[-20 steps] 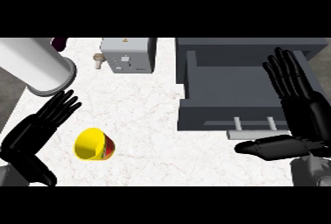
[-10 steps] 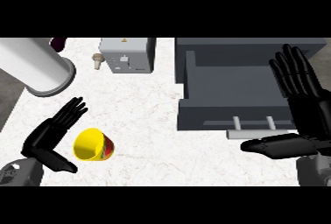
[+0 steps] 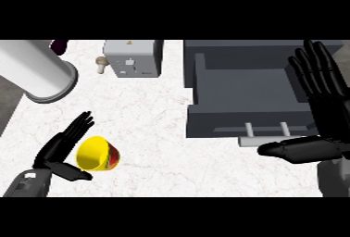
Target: Pick up the cup, place it into the drawer and close the drawer
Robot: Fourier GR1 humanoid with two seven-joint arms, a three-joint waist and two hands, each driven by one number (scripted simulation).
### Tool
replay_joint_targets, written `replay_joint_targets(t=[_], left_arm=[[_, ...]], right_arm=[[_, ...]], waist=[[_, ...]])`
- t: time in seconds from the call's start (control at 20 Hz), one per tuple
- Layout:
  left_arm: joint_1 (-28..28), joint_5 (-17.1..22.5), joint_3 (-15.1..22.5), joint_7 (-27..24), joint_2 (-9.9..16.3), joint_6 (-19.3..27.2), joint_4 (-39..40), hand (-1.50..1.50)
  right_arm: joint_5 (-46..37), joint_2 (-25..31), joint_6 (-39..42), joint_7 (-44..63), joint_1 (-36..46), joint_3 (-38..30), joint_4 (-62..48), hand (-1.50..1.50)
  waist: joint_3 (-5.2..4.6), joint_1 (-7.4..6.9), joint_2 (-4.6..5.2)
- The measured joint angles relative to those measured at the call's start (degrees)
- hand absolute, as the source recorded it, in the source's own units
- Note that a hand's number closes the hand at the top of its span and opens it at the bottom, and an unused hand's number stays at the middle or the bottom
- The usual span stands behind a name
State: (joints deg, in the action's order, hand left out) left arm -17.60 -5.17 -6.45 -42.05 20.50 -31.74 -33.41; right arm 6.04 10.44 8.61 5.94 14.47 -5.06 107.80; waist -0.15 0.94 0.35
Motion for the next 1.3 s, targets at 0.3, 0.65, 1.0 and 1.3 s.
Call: replay_joint_targets(t=[0.3, 0.65, 1.0, 1.3], left_arm=[[-3.3, -2.2, 1.3, -5.5, -1.6, 3.8, 7.8, -1.5], [-6.2, -3.4, 2.1, -9.8, -2.3, 6.0, 14.0, -1.5], [-7.4, -4.5, 3.4, -12.3, -3.9, 7.3, 16.8, -1.5], [-8.5, -4.8, 4.4, -12.8, -5.9, 6.9, 18.1, -1.5]], right_arm=[[0.7, 0.5, 0.3, 1.5, 0.5, -0.4, 0.8, -1.5], [1.2, 0.5, 0.6, 1.6, 1.2, -0.6, 0.3, -1.5], [1.0, 0.5, 1.1, 0.7, 0.9, -0.6, -0.6, -1.5], [1.1, 1.2, 1.2, 1.3, 2.0, -1.2, -1.3, -1.5]], waist=[[-0.04, 0.37, 0.08], [-0.11, 0.69, 0.31], [-0.13, 0.8, 0.36], [-0.14, 0.81, 0.4]])
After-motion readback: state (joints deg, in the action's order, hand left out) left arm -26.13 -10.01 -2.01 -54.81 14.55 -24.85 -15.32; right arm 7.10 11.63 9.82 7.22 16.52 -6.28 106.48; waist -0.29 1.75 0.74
